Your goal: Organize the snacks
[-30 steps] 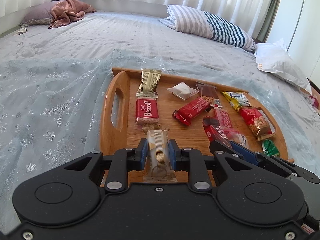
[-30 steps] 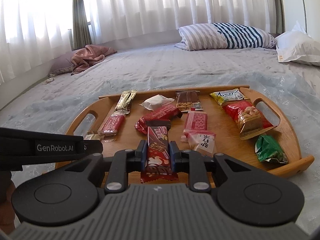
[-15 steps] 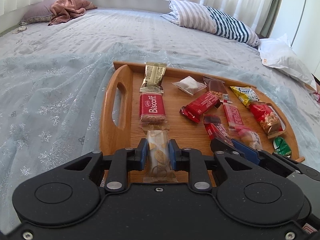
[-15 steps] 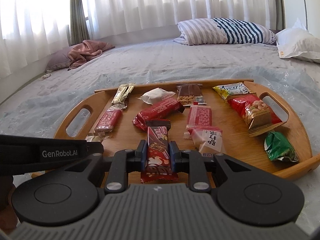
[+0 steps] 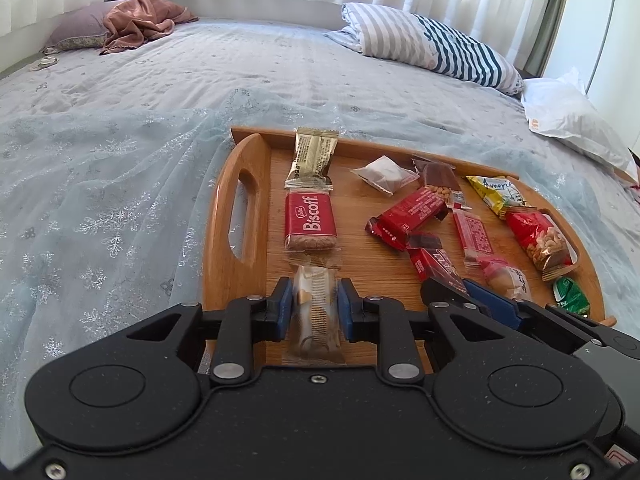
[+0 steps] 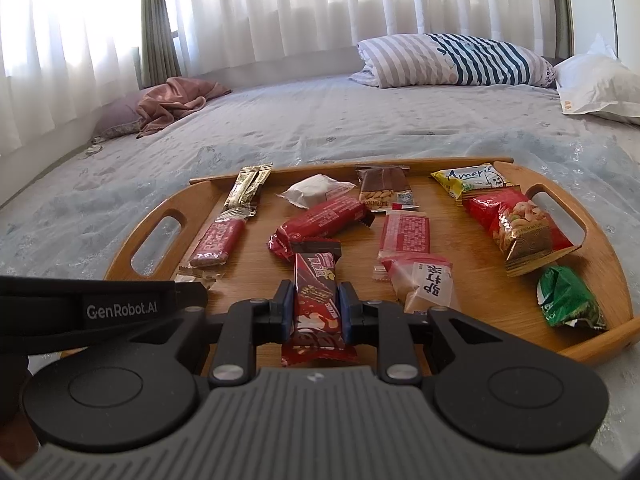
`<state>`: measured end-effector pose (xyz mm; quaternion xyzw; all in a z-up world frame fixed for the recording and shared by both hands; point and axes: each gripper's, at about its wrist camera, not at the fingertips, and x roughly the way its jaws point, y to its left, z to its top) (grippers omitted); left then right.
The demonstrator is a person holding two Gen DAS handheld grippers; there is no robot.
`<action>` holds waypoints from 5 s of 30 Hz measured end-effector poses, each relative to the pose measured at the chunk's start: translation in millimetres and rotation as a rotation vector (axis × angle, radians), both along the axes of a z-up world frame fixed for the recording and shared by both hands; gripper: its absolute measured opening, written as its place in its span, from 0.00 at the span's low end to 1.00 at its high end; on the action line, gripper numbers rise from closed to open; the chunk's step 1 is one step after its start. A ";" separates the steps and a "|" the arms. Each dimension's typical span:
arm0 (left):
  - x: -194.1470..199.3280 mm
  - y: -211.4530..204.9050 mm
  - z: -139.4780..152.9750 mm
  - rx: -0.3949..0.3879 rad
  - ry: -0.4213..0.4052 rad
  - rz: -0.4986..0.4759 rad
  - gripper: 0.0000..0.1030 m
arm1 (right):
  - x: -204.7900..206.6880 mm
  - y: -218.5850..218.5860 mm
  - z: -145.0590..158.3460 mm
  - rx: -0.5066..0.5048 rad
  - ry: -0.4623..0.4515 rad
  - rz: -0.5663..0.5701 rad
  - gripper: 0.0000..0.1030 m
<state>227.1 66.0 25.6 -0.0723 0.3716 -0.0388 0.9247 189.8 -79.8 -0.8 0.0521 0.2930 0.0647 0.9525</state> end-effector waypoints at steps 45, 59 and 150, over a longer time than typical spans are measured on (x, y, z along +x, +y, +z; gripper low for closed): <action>-106.3 -31.3 51.4 0.077 -0.107 0.008 0.95 | -89.1 -71.5 39.1 -0.099 -0.128 -0.001 0.72; -134.5 -55.1 47.4 0.114 -0.103 -0.009 0.97 | -107.0 -92.5 23.5 -0.089 -0.086 -0.009 0.75; -118.8 -60.2 -27.3 0.130 -0.001 0.017 1.00 | -110.2 -107.6 -20.3 -0.124 0.018 0.009 1.00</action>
